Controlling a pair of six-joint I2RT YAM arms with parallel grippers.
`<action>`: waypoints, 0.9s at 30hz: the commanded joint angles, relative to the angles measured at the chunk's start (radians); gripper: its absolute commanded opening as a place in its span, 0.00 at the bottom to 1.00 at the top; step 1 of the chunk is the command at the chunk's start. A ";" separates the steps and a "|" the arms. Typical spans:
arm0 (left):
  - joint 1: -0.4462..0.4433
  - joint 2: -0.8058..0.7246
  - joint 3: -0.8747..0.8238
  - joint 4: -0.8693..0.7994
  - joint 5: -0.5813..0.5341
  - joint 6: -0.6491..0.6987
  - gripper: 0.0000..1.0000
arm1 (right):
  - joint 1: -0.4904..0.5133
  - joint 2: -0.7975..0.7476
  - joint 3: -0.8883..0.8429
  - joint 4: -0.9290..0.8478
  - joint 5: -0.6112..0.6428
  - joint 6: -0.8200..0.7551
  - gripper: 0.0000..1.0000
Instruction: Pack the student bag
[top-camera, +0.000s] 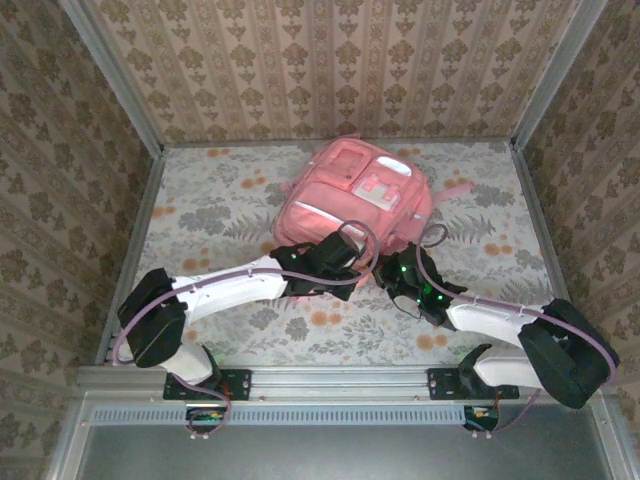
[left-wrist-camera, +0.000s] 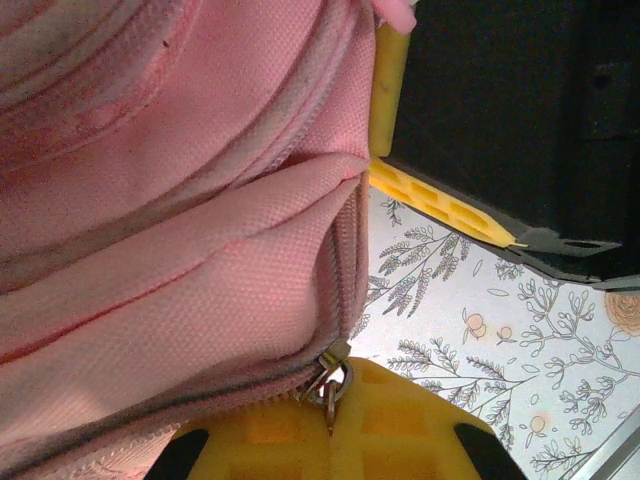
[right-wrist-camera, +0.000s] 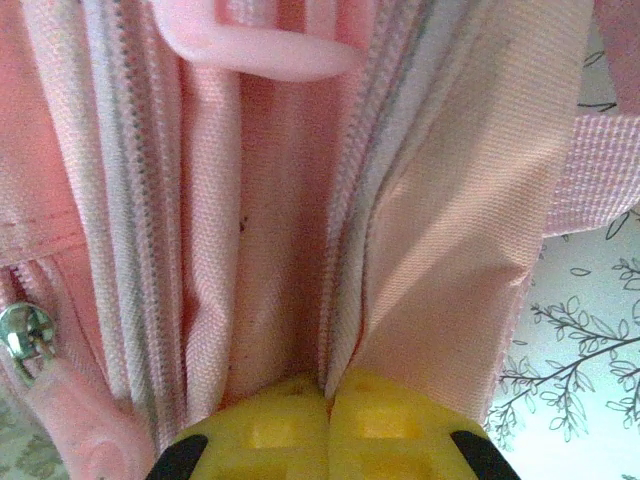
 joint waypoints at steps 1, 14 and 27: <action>-0.005 -0.045 -0.006 0.030 -0.003 0.024 0.00 | -0.022 -0.052 0.028 -0.084 0.061 -0.069 0.00; 0.115 -0.181 -0.149 -0.015 -0.026 -0.008 0.00 | -0.136 -0.157 0.007 -0.279 0.058 -0.162 0.00; 0.284 -0.270 -0.293 -0.002 0.018 -0.012 0.00 | -0.294 -0.130 0.082 -0.403 -0.012 -0.330 0.00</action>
